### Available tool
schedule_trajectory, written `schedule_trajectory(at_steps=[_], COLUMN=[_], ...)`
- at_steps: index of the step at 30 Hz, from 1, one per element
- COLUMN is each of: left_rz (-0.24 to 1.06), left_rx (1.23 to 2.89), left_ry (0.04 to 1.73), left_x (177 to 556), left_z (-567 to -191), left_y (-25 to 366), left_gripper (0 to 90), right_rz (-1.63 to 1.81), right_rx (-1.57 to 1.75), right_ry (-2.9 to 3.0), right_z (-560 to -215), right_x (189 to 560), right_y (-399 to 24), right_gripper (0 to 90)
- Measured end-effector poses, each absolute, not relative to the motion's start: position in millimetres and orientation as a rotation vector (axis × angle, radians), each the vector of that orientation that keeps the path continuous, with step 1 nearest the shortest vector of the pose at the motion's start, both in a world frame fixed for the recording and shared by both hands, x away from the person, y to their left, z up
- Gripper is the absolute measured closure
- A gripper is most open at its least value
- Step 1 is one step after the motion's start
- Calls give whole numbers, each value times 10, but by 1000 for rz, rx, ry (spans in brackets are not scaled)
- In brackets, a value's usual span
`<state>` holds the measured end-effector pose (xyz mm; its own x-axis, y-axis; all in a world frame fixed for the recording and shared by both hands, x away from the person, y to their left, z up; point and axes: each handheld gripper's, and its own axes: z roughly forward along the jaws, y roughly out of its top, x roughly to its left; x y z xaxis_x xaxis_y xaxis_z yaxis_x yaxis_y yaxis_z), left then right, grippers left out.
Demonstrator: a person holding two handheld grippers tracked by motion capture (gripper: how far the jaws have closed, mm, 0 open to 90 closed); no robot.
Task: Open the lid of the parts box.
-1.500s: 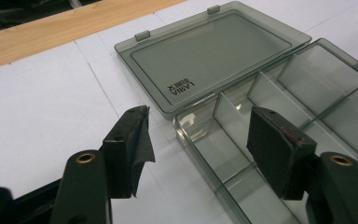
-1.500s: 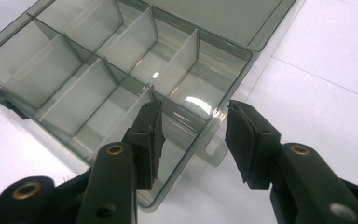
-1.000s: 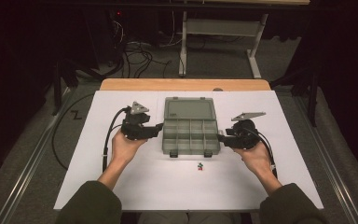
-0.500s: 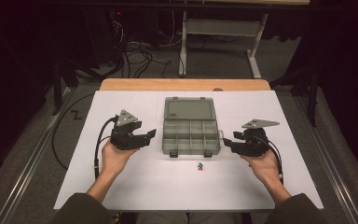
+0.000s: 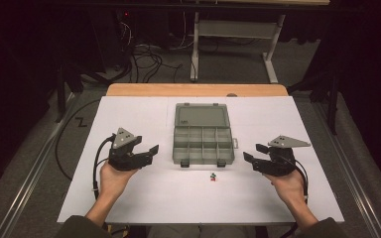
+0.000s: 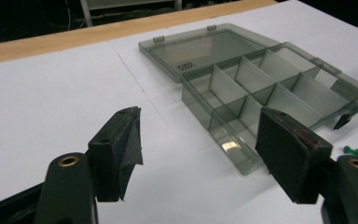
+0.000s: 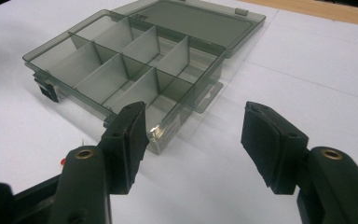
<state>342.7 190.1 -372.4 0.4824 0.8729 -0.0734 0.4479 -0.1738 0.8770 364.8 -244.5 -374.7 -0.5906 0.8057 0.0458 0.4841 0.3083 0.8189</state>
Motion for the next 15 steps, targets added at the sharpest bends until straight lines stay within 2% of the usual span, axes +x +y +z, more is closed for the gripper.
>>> schedule_trajectory(at_steps=[15], left_rz=[583], left_rx=[1755], left_ry=[1088], left_x=[3249], left_z=[-3862], left_y=[1955], left_gripper=[290], right_rz=[1274], right_rx=[1124], right_ry=[2119], right_z=[-3912], right_x=[3434], right_y=[-2703], right_gripper=[369])
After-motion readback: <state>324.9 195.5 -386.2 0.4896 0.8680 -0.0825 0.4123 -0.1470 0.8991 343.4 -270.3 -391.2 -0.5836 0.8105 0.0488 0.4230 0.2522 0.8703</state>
